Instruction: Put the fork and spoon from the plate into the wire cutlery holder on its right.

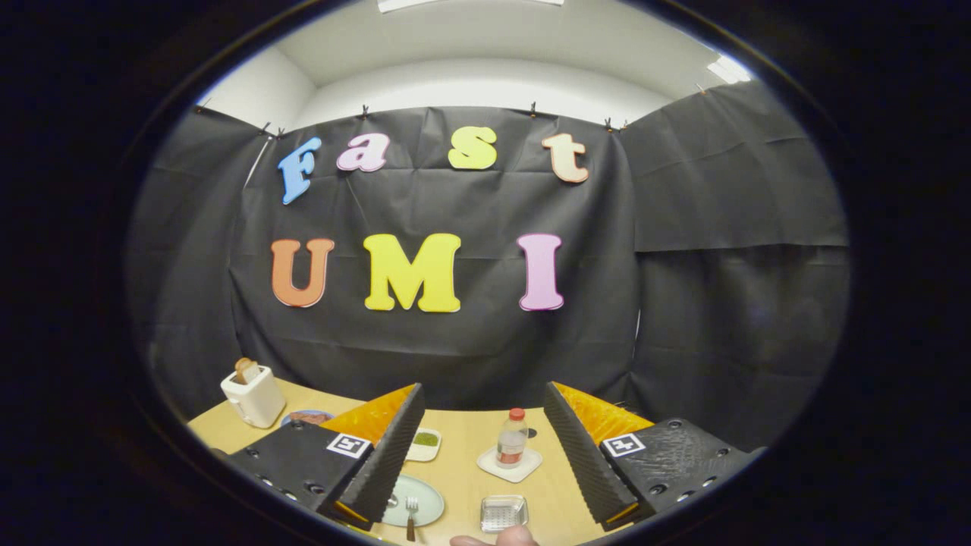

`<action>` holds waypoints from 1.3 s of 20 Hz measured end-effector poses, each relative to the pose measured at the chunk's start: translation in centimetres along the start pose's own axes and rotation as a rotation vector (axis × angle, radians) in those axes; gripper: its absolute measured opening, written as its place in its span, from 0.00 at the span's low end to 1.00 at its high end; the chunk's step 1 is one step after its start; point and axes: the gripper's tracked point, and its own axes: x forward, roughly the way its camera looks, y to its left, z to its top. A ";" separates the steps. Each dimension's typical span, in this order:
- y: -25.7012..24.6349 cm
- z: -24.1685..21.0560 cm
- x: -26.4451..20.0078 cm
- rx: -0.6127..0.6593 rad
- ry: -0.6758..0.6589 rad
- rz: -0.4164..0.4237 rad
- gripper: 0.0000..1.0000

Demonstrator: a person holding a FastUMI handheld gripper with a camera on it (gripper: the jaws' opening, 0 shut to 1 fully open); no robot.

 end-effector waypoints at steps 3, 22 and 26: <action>0.5 -0.7 -0.1 -0.010 0.038 0.020 0.95; 9.6 -22.4 0.0 -0.163 0.791 0.265 0.96; 10.0 -27.7 -1.2 -0.114 1.022 0.258 0.96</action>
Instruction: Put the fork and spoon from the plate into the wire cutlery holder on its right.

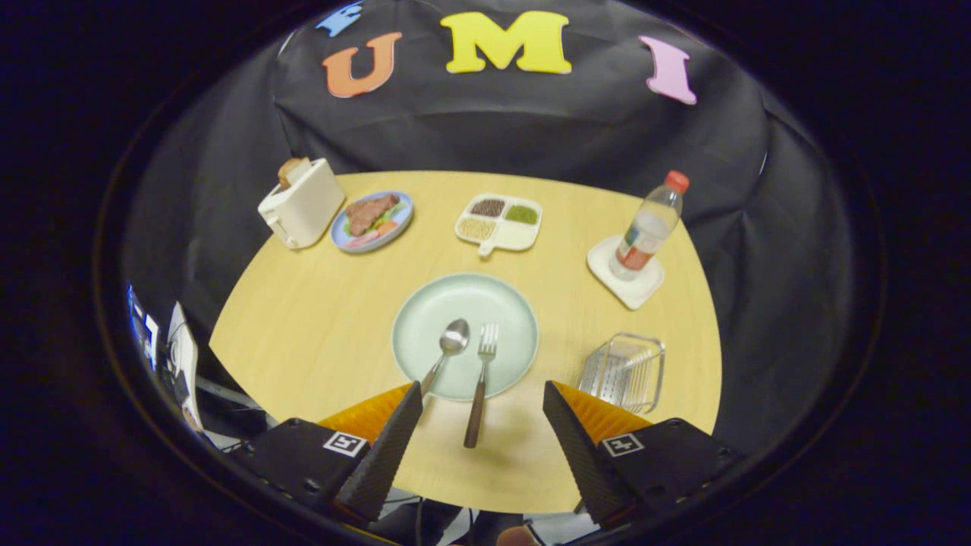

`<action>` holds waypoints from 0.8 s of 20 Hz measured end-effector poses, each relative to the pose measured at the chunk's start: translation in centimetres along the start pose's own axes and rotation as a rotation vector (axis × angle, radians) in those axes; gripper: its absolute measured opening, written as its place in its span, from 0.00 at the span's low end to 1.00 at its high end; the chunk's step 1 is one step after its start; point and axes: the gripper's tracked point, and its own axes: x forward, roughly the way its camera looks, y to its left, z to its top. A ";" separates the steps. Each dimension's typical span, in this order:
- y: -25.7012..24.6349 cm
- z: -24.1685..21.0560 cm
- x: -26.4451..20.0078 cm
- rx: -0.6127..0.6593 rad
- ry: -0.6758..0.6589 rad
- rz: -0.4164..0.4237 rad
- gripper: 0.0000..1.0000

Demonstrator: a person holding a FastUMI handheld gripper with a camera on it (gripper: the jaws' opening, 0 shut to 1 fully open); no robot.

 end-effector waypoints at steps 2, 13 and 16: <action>0.1 -1.3 2.0 0.018 0.090 0.001 0.96; 0.1 -5.4 9.5 0.007 0.343 -0.022 0.57; -0.1 -5.6 10.1 0.037 0.363 -0.038 0.25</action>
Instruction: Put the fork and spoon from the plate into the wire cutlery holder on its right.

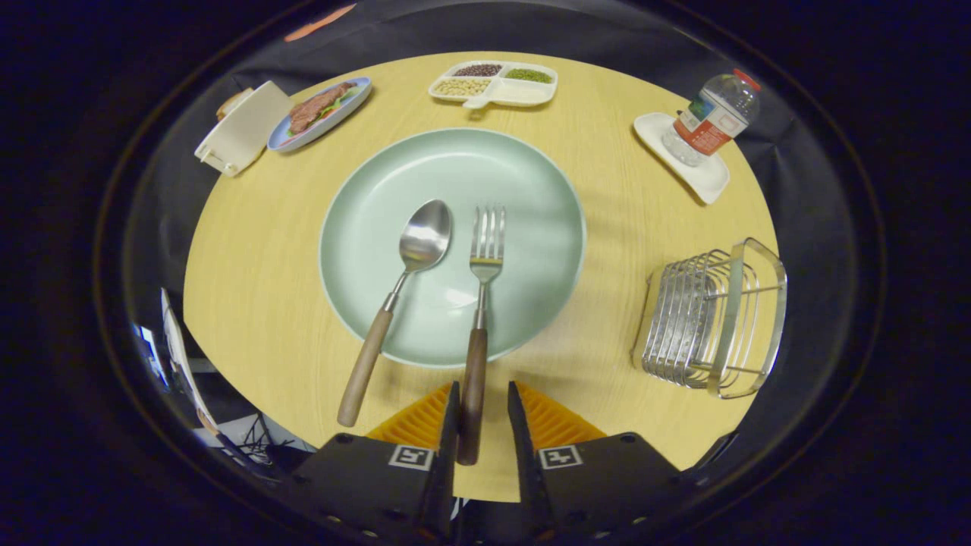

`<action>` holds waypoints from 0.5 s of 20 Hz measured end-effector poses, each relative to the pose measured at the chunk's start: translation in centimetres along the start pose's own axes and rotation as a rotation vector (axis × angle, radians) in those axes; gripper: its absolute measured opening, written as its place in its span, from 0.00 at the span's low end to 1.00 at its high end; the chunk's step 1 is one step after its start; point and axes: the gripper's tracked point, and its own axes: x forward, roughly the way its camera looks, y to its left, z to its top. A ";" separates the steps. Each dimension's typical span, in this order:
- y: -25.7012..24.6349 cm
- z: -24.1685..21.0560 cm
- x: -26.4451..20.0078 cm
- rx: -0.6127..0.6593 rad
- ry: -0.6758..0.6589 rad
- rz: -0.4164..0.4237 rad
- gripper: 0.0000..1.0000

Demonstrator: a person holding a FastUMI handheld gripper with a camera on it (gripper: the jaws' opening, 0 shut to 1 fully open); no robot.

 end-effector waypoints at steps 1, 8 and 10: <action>-0.1 0.0 0.0 0.014 0.002 0.005 0.15; -0.1 0.5 -2.6 0.013 -0.018 0.038 0.00; -0.1 0.9 -4.7 -0.002 -0.039 0.054 0.00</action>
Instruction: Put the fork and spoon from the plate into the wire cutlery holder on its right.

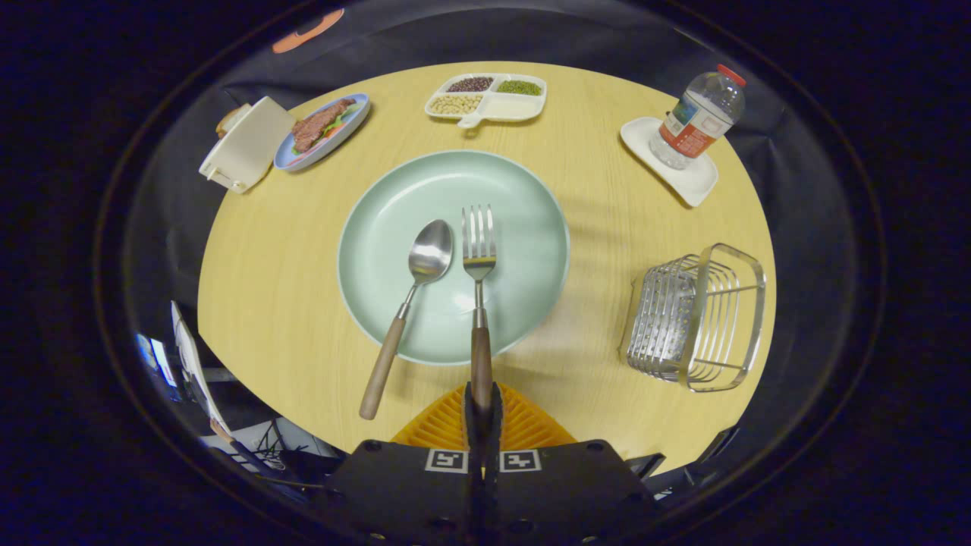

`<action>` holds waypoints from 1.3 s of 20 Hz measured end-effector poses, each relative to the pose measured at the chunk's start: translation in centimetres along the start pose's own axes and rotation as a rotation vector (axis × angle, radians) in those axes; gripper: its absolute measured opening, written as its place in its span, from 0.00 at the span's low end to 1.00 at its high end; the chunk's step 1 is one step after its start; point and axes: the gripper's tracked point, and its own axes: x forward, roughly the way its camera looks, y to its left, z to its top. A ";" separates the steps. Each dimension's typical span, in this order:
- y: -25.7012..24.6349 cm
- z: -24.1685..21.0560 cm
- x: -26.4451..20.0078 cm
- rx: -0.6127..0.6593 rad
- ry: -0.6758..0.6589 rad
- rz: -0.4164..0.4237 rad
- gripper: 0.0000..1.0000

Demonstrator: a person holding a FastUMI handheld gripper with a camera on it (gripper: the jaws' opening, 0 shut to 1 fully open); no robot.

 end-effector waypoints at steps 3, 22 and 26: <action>-1.0 0.8 -3.7 0.019 -0.034 0.025 0.00; -13.4 -5.0 -8.1 0.309 0.108 -0.010 0.00; -13.7 -4.9 -7.8 0.324 0.100 -0.014 0.05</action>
